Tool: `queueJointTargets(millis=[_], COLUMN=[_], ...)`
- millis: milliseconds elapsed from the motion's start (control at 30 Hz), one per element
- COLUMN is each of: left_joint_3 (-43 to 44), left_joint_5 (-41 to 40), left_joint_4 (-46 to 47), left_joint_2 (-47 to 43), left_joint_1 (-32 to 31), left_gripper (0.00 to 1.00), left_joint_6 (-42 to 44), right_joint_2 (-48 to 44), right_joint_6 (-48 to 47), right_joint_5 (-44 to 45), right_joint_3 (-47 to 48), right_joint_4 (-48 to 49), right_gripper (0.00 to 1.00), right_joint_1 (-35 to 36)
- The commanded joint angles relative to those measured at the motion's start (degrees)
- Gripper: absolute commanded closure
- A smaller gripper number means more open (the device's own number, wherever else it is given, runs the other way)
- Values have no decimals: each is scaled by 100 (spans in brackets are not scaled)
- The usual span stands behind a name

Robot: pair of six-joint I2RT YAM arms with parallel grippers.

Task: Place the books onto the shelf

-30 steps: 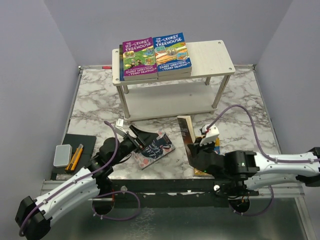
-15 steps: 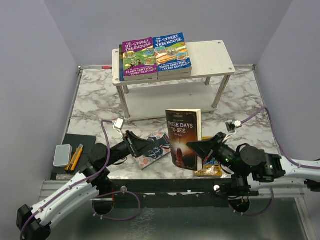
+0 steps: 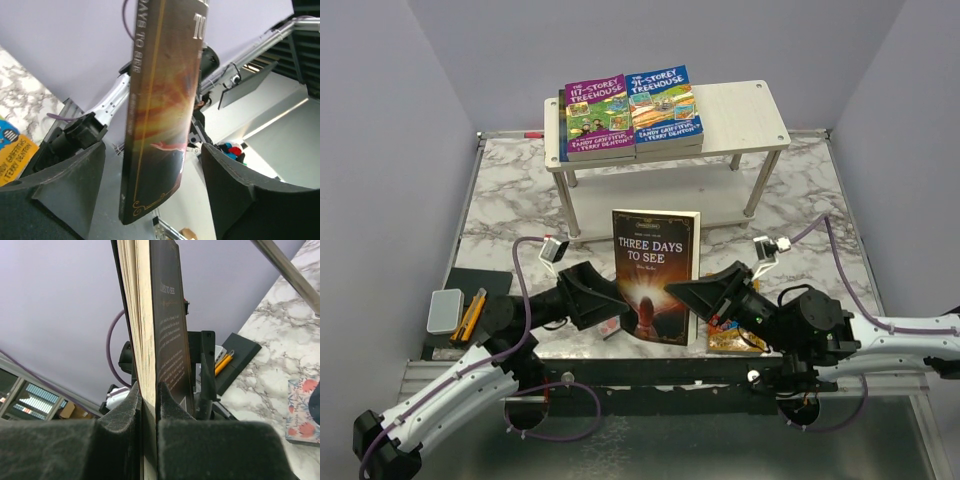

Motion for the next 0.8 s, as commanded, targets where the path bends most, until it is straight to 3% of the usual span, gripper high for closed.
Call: queueJointTargets(millis=[0,300,467,533,600,767], left_joint_3=[160,97,126,152,166,89], left_joint_5=[424,463,443,441,401,96], left_joint_4=[794,1122,1182,1188,1183,1040], left_joint_2=[-156,-435,-413,-402,-412,-431], left_joint_1=[28,23,27,28,28,28], left_gripper=[27,71,100,100,100,100], left_joint_6=[-279,-496,-516,-512,-500,-424], right_joint_2=[125,354,382,361,321,223], right_joint_6=[116,308,498,552,635,749], right_joint_5=[-167,21,-2,0,-8,-169], right_joint_3=[87,25,-5,-32,-36,-86], right_joint_4=[1200,1326,1173,1066,884,499], right_gripper=[100,99,99,99,92,57], right_joint_1=[35,36,36,36,30,36])
